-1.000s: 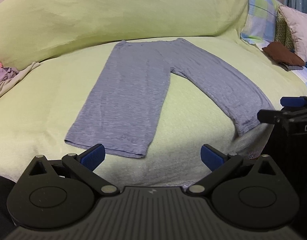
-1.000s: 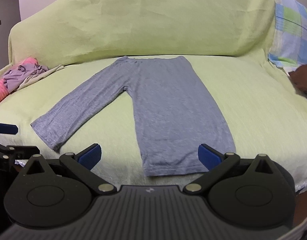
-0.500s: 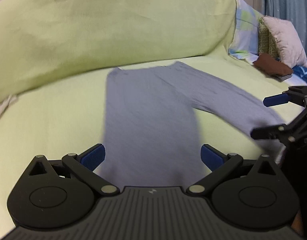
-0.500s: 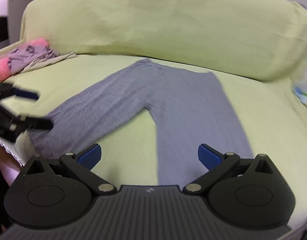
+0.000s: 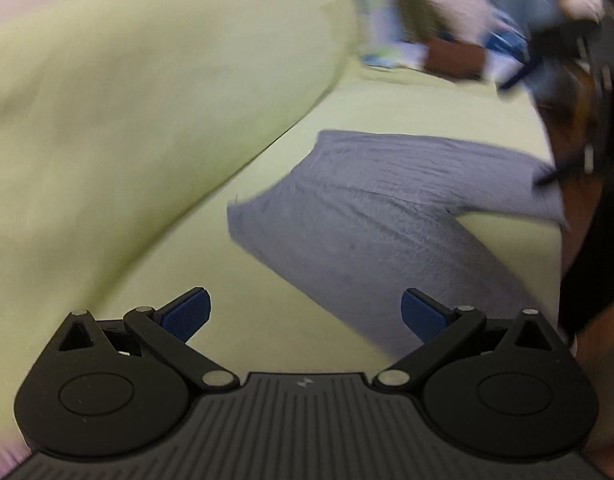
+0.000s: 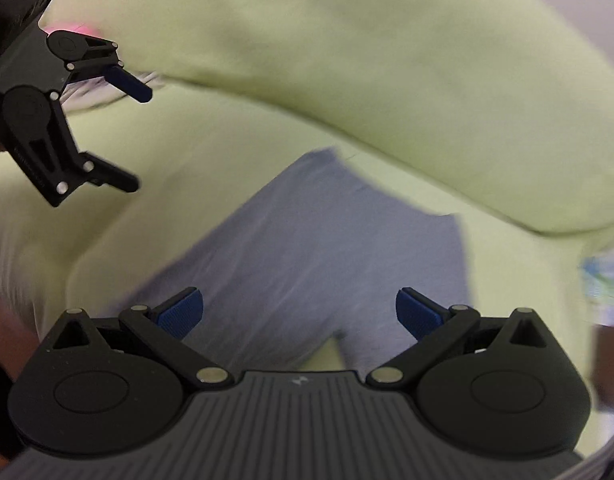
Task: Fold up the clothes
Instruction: 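Move the left tool to one leg hem while the right tool reaches the other hem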
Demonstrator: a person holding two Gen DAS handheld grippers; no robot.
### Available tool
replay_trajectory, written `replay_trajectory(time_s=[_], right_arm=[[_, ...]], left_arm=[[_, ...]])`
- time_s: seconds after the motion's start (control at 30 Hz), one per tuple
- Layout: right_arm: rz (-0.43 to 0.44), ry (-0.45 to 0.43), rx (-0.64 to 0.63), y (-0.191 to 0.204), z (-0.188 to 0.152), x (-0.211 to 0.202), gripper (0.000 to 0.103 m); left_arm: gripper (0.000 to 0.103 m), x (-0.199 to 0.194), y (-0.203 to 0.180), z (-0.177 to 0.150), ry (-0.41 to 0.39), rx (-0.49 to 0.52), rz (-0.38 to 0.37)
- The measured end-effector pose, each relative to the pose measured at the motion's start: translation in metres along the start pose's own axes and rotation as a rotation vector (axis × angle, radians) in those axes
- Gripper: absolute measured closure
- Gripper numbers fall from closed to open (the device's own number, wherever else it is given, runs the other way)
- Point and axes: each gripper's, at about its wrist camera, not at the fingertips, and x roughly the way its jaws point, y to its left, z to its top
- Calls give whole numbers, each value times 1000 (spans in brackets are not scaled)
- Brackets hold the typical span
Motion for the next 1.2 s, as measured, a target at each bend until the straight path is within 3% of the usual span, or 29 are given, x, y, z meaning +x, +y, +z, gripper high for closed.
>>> replay_trajectory(time_s=[0.2, 0.4, 0.57, 0.83, 1.0, 1.1, 1.2], right_arm=[[-1, 92, 158, 19, 18, -36, 1], [-10, 101, 276, 20, 33, -39, 1], [-45, 125, 336, 19, 44, -20, 1], [-230, 149, 467, 64, 35, 4, 1], [-303, 213, 549, 114, 15, 30, 1], [-306, 237, 607, 129, 7, 44, 4], [-309, 257, 646, 135, 2, 58, 4]], left_arm=[[1, -13, 32, 22, -42, 436, 29], [1, 17, 60, 40, -61, 637, 31], [1, 66, 77, 31, -138, 840, 15], [1, 150, 89, -12, -298, 1117, -110], [5, 216, 100, -42, -404, 1327, -102], [17, 252, 107, -52, -423, 1442, -72], [17, 278, 111, -57, -435, 1521, -60]])
